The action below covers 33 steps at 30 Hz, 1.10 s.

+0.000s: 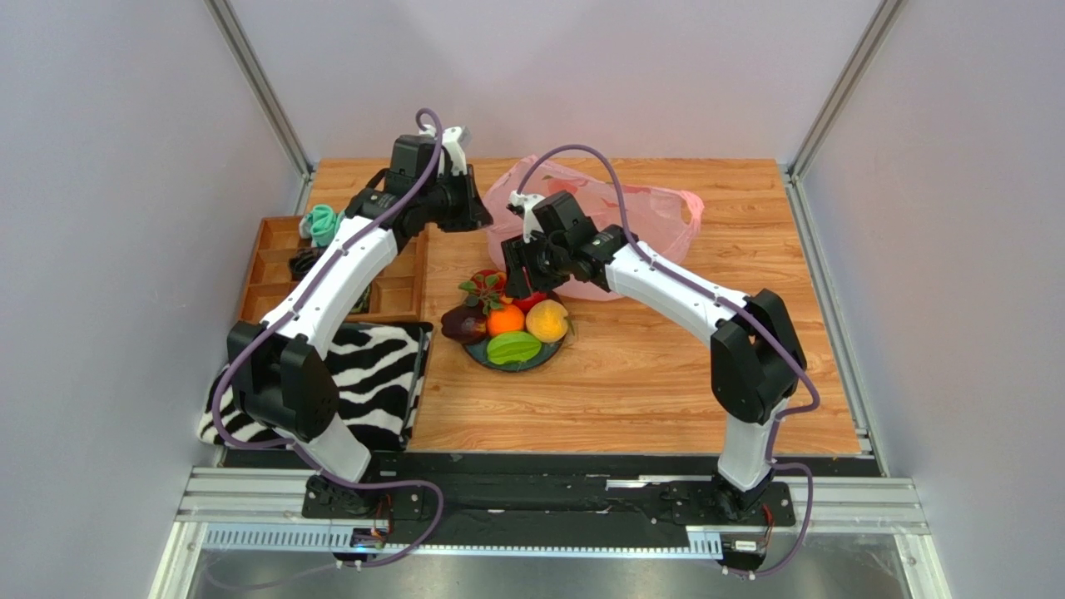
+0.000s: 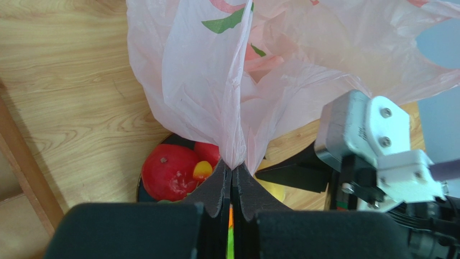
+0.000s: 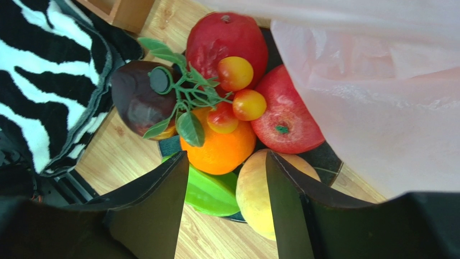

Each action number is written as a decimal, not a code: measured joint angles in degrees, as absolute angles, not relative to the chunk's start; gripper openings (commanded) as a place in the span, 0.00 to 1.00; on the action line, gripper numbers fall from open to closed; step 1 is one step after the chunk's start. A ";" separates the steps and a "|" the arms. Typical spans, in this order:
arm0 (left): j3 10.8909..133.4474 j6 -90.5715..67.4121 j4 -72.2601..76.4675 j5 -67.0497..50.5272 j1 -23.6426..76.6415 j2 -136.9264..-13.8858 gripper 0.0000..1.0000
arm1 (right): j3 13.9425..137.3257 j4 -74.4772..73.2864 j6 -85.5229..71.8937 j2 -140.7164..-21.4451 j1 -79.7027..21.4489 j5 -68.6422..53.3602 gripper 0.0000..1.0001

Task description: Place the fruits into the plastic bag

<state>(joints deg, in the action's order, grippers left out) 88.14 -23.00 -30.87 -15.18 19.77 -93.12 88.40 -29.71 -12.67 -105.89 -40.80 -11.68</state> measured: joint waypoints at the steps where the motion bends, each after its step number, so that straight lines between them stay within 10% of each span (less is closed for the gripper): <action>1: 88.12 -23.29 -30.63 -15.49 19.77 -93.01 0.00 | 88.71 -29.95 -12.71 -106.26 -40.80 -11.29 0.57; 33: 87.83 -25.06 -29.39 -18.17 19.77 -91.81 0.00 | 95.94 -31.03 -12.56 -115.44 -40.80 -8.47 0.46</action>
